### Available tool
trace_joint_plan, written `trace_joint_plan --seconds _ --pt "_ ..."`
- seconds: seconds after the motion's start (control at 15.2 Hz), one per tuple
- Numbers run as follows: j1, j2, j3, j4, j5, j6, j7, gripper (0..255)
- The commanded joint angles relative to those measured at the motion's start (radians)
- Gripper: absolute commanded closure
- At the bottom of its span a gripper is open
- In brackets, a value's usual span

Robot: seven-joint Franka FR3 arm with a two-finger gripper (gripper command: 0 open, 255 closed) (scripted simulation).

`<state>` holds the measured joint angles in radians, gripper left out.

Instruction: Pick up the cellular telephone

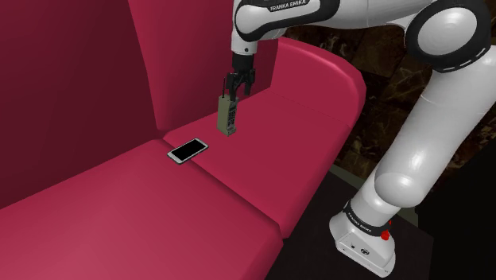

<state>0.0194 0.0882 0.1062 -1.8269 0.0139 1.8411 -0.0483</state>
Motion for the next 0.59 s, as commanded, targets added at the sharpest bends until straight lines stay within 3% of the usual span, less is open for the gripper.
trace_joint_plan --seconds 0.0,0.53 --pt "0.005 0.078 0.003 0.073 -0.004 0.005 0.011 0" --pt "0.006 0.101 0.003 0.001 -0.007 0.1 0.011 0"
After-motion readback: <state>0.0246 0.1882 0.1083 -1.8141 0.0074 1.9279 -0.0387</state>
